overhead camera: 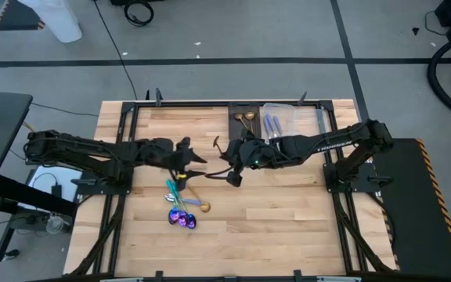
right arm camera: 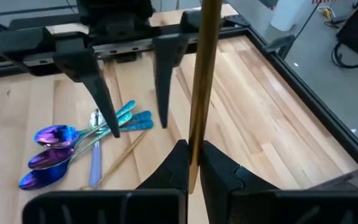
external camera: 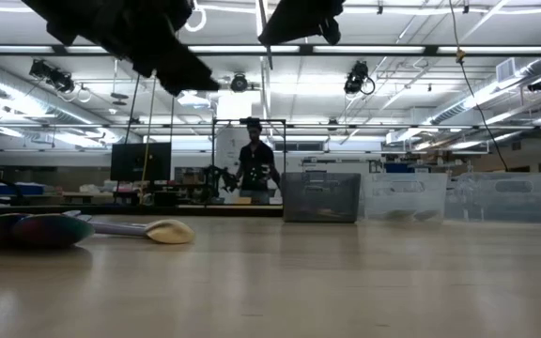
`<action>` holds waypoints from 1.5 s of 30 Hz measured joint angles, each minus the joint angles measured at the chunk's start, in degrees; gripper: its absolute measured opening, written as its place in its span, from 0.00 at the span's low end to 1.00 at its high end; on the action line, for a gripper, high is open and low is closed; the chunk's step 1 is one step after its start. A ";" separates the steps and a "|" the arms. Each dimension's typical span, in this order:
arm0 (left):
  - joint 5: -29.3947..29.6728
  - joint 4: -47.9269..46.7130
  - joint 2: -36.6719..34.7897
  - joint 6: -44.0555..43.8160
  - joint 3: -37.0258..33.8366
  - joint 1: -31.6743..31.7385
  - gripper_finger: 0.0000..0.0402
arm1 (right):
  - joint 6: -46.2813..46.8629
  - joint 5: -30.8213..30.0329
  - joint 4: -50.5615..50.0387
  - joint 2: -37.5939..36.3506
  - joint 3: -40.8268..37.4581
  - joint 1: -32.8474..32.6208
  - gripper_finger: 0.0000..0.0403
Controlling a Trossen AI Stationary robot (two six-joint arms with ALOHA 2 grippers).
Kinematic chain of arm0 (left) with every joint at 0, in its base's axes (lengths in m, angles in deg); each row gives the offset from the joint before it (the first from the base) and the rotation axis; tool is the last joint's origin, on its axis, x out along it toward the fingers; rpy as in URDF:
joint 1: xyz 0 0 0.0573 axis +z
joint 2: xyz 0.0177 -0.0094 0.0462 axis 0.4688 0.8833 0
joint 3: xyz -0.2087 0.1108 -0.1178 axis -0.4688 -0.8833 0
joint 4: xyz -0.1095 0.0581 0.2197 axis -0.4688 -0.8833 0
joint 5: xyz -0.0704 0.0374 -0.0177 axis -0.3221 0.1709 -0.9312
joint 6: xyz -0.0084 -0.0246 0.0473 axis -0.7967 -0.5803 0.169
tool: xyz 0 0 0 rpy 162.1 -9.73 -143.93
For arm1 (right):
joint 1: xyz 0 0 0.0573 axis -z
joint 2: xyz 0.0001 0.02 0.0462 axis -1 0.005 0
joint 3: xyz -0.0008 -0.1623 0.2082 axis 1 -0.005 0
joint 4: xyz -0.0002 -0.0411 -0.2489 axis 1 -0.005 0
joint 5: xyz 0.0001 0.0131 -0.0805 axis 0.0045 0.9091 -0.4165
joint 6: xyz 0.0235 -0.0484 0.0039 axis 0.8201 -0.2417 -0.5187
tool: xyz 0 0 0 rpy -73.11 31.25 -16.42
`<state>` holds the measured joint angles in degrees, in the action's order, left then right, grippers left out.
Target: Sort silverware by color (type)
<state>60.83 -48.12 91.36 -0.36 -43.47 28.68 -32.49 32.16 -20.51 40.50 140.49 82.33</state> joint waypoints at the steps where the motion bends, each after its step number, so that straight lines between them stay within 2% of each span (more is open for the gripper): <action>1: 0.00 -1.40 0.00 -0.29 0.00 0.00 0.51 | -0.02 0.00 0.00 0.00 0.00 0.23 0.07; 8: 0.01 -4.89 -0.19 -0.30 0.00 -1.53 0.51 | -0.13 -0.11 -0.86 0.00 0.00 2.57 0.07; 18: 1.01 -3.14 -6.46 0.97 -2.34 -3.77 0.51 | -0.74 0.17 -5.42 -1.04 0.00 3.85 0.07; 22: 1.08 -2.75 -9.39 0.88 -4.34 -3.86 0.51 | -1.80 -1.75 -5.94 -3.50 0.00 3.95 0.07; 32: 1.13 4.51 -14.41 -3.12 -12.76 -4.81 0.51 | -3.23 -2.40 -6.93 -6.14 0.00 6.58 0.07; 37: 1.14 5.75 -15.13 -4.58 -15.12 -4.84 0.51 | -3.41 1.89 -8.41 -5.73 0.00 9.27 0.07; 45: 1.13 14.32 -15.97 -4.34 -19.45 -4.83 0.51 | -3.65 2.41 -10.92 -5.53 0.00 13.97 0.07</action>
<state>61.96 -33.79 75.39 -4.70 -62.92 23.85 -36.14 34.57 -31.43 34.97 140.49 96.30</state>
